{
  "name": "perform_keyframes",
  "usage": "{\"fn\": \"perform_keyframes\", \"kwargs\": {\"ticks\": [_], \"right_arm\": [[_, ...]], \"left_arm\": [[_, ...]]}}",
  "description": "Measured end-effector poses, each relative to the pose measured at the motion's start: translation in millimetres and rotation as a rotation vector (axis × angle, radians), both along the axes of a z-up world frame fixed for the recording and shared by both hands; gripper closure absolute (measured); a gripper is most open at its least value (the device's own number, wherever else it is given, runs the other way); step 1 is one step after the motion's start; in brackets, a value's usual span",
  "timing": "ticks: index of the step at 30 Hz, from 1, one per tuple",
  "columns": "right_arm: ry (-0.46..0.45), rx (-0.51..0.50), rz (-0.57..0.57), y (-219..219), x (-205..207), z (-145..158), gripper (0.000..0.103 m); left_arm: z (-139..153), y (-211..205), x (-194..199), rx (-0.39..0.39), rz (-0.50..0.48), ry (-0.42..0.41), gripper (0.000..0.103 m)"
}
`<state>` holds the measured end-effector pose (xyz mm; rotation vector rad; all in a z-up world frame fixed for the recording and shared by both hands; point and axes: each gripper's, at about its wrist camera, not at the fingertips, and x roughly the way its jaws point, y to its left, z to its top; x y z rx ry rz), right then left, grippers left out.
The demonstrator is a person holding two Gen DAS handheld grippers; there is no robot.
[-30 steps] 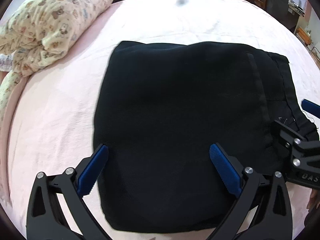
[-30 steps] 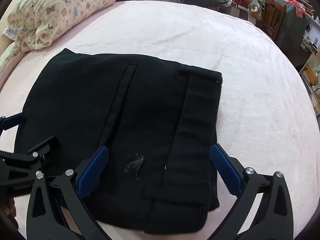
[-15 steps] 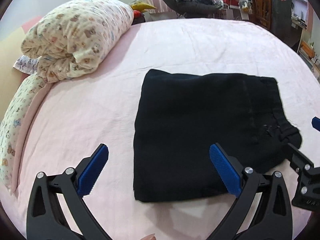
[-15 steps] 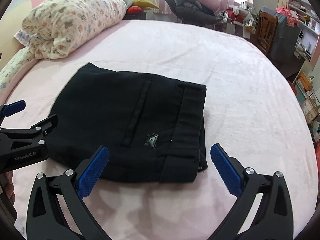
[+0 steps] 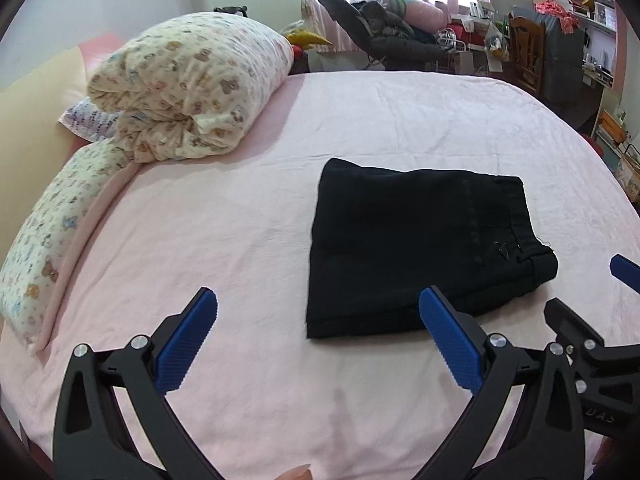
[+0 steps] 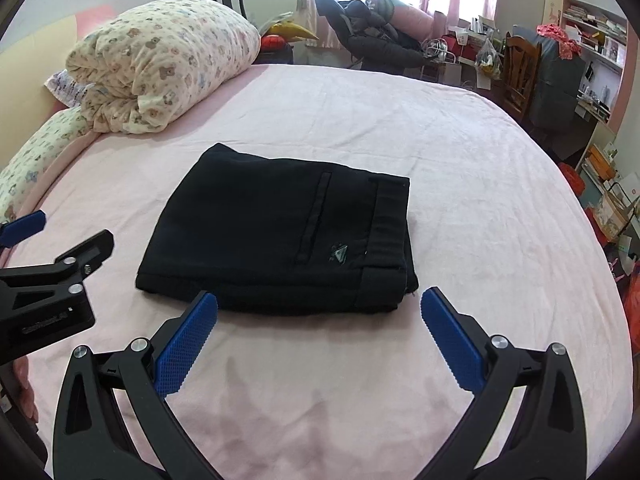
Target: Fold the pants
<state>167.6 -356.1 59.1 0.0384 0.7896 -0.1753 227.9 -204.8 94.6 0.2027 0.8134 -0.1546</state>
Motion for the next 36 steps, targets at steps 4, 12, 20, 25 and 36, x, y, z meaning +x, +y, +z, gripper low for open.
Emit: {"fn": "perform_keyframes", "kwargs": {"ticks": [4, 12, 20, 25, 36], "right_arm": [[-0.003, -0.001, -0.001, 14.0, -9.5, 2.5, 0.001], [0.008, 0.001, -0.034, 25.7, -28.0, 1.0, 0.001], [0.028, -0.067, -0.082, 9.4, -51.1, 1.2, 0.001], [0.042, -0.061, -0.107, -4.5, -61.0, 3.5, 0.001], [0.05, -0.031, -0.085, 8.9, -75.8, 8.8, 0.001]], "left_arm": [[5.0, 12.3, -14.6, -0.009, 0.016, 0.009, 0.002], [7.1, 27.0, -37.5, -0.049, -0.001, 0.04, 0.002], [2.5, 13.1, -57.0, -0.007, -0.072, 0.053, 0.002], [-2.4, 14.6, -67.4, 0.02, -0.078, 0.083, 0.002], [3.4, 39.4, -74.9, 0.05, -0.006, 0.099, 0.002]]}}
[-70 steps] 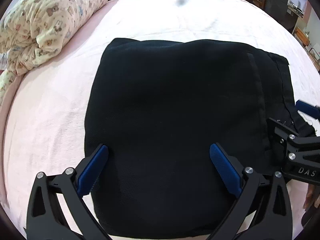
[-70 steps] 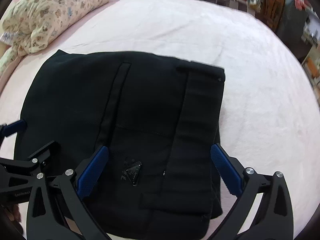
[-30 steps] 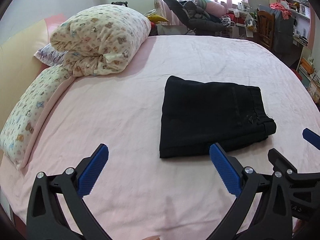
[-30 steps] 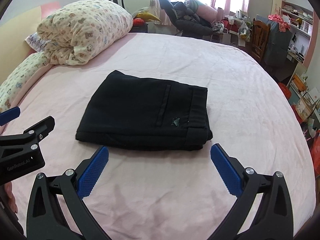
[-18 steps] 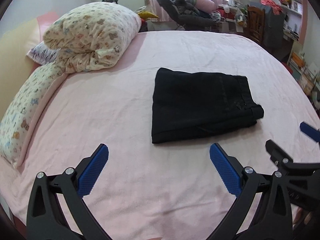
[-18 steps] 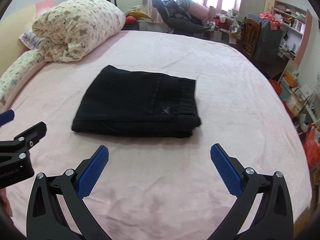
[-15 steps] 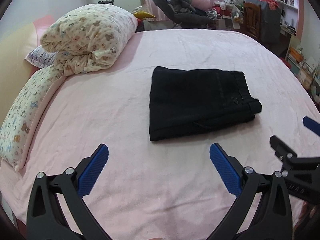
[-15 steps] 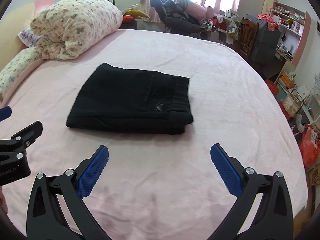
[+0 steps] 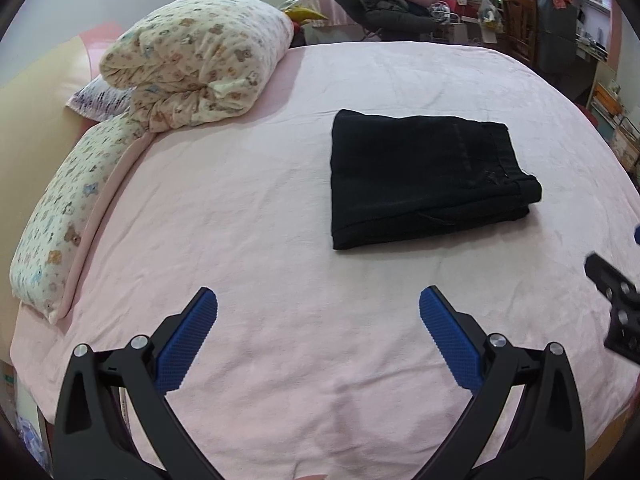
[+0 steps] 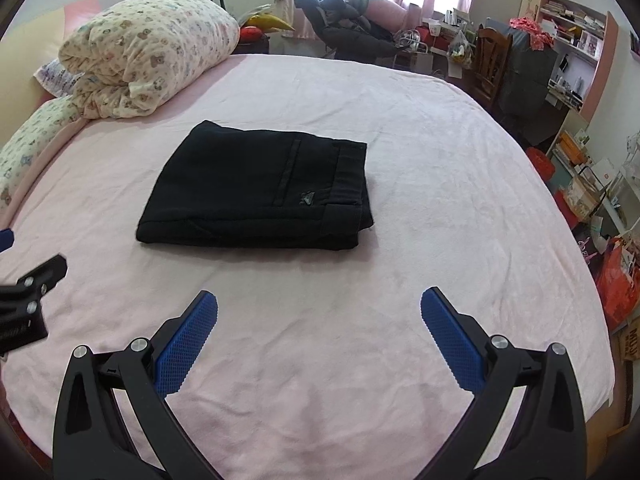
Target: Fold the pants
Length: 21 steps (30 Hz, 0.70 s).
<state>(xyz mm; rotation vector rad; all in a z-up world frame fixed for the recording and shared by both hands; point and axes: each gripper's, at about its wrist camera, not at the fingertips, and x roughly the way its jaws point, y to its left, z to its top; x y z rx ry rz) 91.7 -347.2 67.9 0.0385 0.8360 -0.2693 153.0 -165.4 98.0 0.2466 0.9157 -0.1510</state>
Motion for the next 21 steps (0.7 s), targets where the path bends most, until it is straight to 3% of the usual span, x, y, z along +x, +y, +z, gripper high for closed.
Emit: {"fn": "perform_keyframes", "kwargs": {"ticks": [10, 16, 21], "right_arm": [[0.035, 0.01, 0.033, 17.6, -15.6, -4.7, 0.001], [0.037, 0.01, 0.029, 18.4, -17.6, -5.8, 0.001], [0.033, 0.006, 0.027, 15.9, -18.3, -5.3, 0.001]], "left_arm": [[-0.1, 0.6, 1.7, 0.012, -0.016, 0.013, 0.002], [-7.2, -2.8, -0.9, -0.043, -0.043, 0.072, 0.002], [-8.9, -8.0, -2.1, -0.055, -0.06, 0.074, 0.002]]}}
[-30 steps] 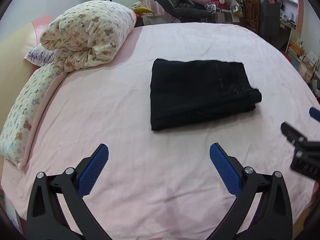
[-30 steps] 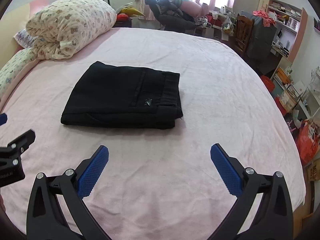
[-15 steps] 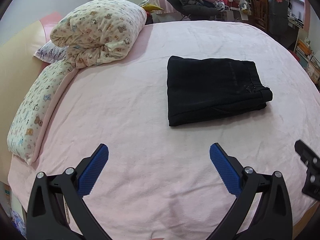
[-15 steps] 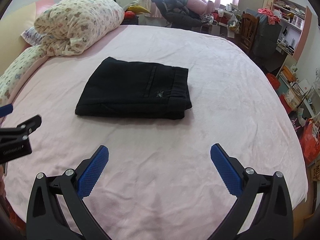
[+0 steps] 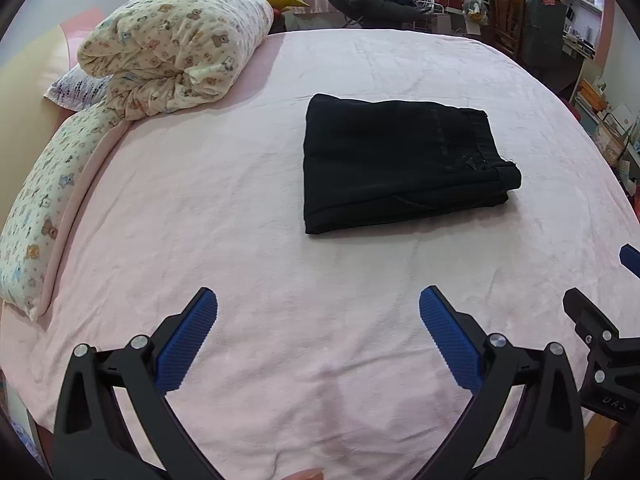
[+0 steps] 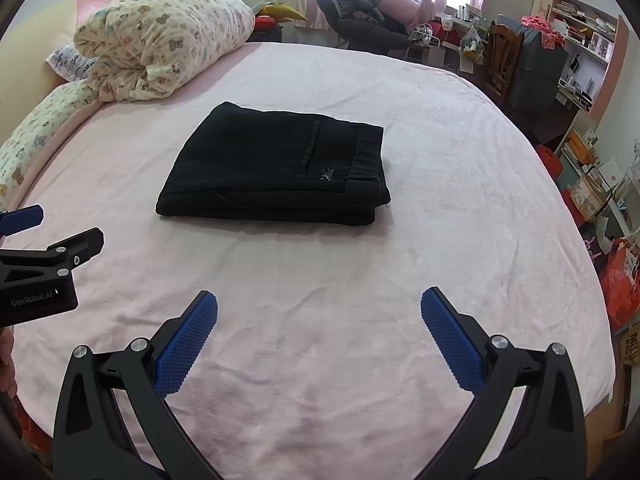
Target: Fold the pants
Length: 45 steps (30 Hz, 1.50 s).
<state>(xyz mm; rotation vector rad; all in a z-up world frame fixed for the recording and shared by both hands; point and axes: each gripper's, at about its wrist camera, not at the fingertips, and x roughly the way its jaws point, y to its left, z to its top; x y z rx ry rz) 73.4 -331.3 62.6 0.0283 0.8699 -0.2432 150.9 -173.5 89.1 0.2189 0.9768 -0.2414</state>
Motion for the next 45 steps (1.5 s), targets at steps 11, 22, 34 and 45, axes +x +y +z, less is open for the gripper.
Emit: {"fn": "perform_keyframes", "kwargs": {"ticks": [11, 22, 34, 45], "right_arm": [[-0.001, -0.002, -0.004, -3.4, 0.1, -0.5, 0.001], [0.001, 0.0, -0.001, -6.1, 0.0, -0.6, 0.001], [0.006, -0.001, 0.012, -8.9, 2.3, -0.8, 0.001], [0.014, 0.003, 0.022, -6.7, 3.8, -3.2, 0.001]], "left_arm": [[-5.1, -7.5, 1.1, 0.011, -0.029, 0.011, 0.002], [-8.1, -11.7, 0.0, 0.036, -0.04, 0.009, 0.002], [-9.0, -8.1, 2.0, 0.027, -0.022, 0.016, 0.002], [-9.8, -6.4, 2.6, 0.028, -0.016, 0.017, 0.002]]}}
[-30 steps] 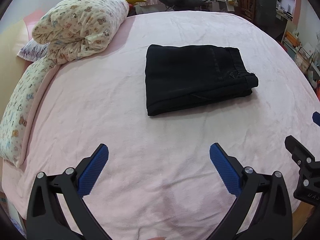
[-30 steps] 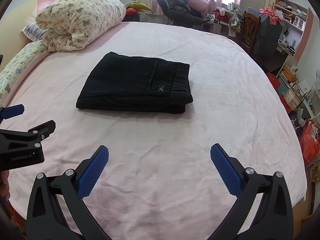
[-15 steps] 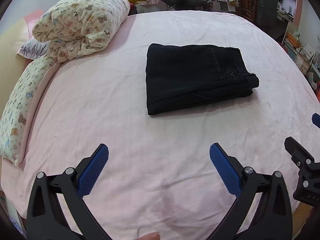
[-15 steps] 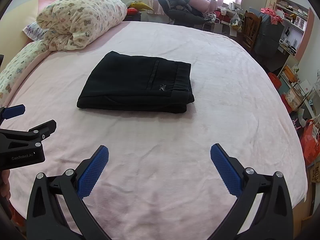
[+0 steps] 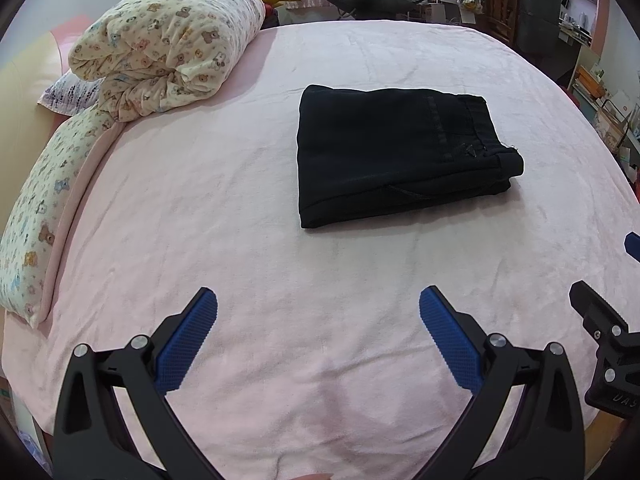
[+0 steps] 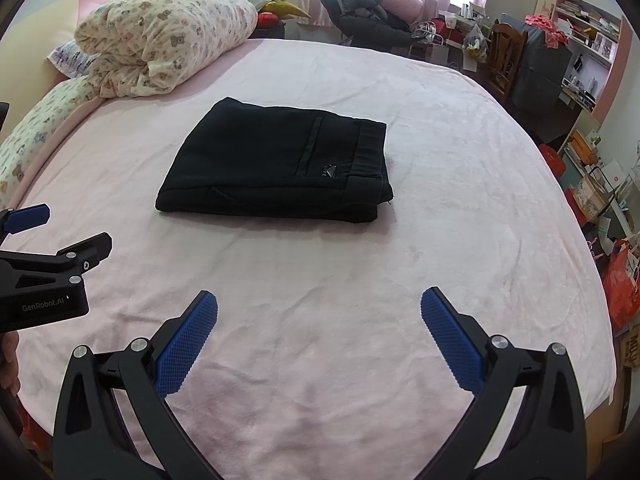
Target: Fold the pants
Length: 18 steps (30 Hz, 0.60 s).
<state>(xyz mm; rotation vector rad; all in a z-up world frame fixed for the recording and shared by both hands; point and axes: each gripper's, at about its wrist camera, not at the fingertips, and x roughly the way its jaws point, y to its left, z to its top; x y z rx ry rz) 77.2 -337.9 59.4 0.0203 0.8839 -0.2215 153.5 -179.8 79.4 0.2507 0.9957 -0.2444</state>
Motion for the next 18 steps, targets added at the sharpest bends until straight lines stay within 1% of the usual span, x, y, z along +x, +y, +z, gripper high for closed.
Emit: {"fn": "perform_keyframes", "kwargs": {"ticks": [2, 10, 18], "right_arm": [[0.001, 0.001, 0.0, 0.2, 0.4, -0.1, 0.001], [0.01, 0.009, 0.004, 2.9, 2.0, -2.9, 0.001], [0.014, 0.011, 0.005, 3.2, 2.9, -4.0, 0.001]], "left_arm": [[0.1, 0.9, -0.2, -0.004, 0.003, -0.002, 0.002], [1.0, 2.9, -2.9, 0.024, 0.037, -0.032, 0.002], [1.8, 3.7, -3.6, 0.015, 0.045, -0.032, 0.002]]}}
